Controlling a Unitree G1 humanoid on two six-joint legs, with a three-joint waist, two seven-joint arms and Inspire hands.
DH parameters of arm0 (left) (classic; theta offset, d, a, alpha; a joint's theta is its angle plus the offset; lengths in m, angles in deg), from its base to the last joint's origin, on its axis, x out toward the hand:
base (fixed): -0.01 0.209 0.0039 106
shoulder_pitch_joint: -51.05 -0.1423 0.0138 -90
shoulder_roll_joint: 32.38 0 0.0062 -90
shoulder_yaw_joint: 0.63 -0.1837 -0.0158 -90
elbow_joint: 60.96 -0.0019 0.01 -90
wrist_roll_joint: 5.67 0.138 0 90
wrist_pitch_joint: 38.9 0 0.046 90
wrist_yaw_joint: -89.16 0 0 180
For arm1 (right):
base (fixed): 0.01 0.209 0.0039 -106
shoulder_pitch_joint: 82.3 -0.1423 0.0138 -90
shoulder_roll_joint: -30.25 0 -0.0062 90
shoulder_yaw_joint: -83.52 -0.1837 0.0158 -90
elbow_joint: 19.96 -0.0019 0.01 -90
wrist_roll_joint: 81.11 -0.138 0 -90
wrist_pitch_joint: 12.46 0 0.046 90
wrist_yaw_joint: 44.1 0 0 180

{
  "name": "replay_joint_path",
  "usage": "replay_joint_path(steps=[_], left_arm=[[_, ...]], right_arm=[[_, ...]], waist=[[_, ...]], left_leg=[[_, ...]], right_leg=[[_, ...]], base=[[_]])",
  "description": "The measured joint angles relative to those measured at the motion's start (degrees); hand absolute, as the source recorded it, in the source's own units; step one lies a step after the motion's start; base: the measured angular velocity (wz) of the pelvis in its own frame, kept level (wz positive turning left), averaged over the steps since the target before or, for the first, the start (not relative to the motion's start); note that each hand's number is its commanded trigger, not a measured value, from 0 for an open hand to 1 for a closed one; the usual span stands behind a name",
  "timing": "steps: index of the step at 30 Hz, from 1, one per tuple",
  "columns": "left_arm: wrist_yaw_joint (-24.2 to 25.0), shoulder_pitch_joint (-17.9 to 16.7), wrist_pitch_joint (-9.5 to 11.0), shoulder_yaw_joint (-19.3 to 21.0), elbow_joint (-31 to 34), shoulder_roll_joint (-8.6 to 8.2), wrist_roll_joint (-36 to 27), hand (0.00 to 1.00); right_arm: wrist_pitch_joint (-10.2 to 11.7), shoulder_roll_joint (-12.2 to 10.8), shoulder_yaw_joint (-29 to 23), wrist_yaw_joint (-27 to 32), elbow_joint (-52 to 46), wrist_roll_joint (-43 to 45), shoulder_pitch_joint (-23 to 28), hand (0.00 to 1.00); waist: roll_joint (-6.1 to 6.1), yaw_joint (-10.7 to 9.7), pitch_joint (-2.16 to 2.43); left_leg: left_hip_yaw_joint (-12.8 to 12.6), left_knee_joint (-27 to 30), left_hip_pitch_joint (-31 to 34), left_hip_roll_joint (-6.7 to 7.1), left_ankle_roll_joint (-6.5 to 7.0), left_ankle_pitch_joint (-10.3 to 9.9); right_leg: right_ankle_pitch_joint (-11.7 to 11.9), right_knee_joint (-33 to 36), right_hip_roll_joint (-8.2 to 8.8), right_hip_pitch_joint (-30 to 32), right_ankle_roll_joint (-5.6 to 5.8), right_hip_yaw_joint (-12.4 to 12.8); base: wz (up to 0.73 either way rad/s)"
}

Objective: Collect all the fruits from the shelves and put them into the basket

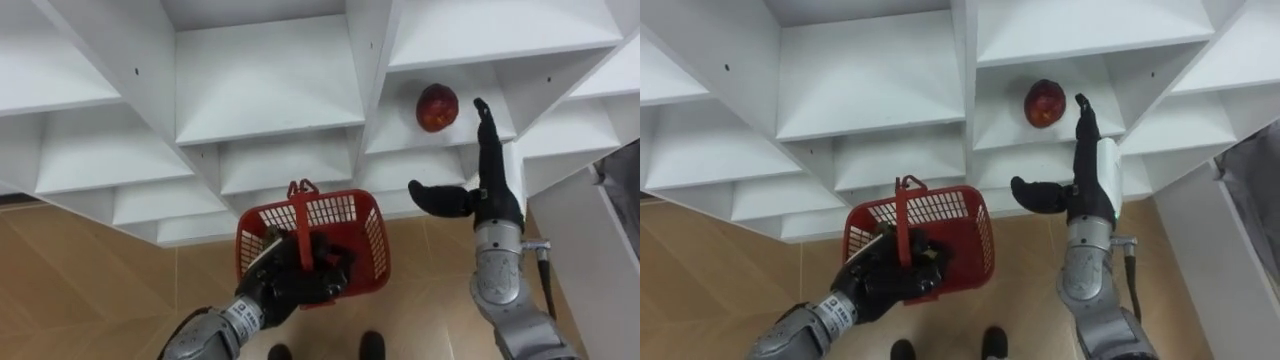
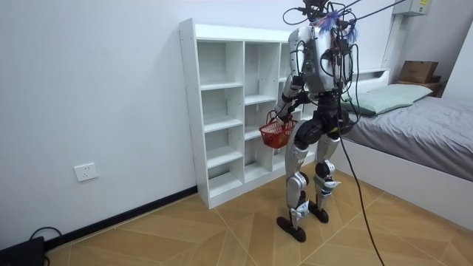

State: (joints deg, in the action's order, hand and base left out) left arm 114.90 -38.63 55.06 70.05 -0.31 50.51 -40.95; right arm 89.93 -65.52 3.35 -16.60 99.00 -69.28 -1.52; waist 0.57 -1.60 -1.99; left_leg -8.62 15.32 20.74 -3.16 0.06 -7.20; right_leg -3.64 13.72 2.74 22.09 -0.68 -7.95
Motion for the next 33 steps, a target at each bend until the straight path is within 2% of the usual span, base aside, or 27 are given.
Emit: replay_joint_path(steps=[5,10,16,21,33], left_arm=[[0.0,0.6,0.0,0.6,0.0,0.01,0.0,1.00],[0.0,1.2,0.0,0.6,-1.5,0.88,0.0,1.00],[0.0,1.7,-0.3,0.3,-4.2,1.91,-0.2,1.00],[-0.3,1.8,-0.8,0.1,-6.3,1.98,-1.0,1.00],[-0.3,2.7,-1.5,0.1,-6.7,2.63,-3.1,1.00]], right_arm=[[0.0,1.1,-0.2,0.0,0.1,0.0,-0.9,0.00],[-0.2,2.6,-0.2,0.6,0.1,-0.1,-2.8,0.00],[-0.9,2.9,0.1,1.4,2.1,-0.7,-5.6,0.00],[-2.0,3.1,0.1,1.2,2.5,-1.6,-6.0,0.00],[-2.1,3.7,0.0,-2.7,6.5,-2.8,-10.9,0.00]], waist=[[0.18,0.0,0.07],[0.27,0.2,0.05],[0.80,0.3,0.08],[1.30,0.4,0.08],[1.58,0.6,0.00]], left_leg=[[0.0,0.0,0.0,-0.02,0.00,0.0],[0.0,0.1,0.0,0.01,0.00,0.0],[0.0,0.1,0.0,0.01,0.00,0.0],[0.1,0.3,0.1,0.00,0.01,0.0],[0.3,1.4,1.8,-0.12,0.01,0.0]], right_leg=[[0.0,0.0,-0.04,0.0,0.01,-0.1],[0.0,0.2,0.07,0.0,0.00,-0.1],[0.0,0.3,0.12,0.0,0.00,-0.2],[0.0,0.4,0.22,0.0,0.00,-0.6],[-0.2,1.3,0.27,1.3,-0.16,-1.0]], base=[[0.00],[0.00],[0.00],[0.01],[0.01]])
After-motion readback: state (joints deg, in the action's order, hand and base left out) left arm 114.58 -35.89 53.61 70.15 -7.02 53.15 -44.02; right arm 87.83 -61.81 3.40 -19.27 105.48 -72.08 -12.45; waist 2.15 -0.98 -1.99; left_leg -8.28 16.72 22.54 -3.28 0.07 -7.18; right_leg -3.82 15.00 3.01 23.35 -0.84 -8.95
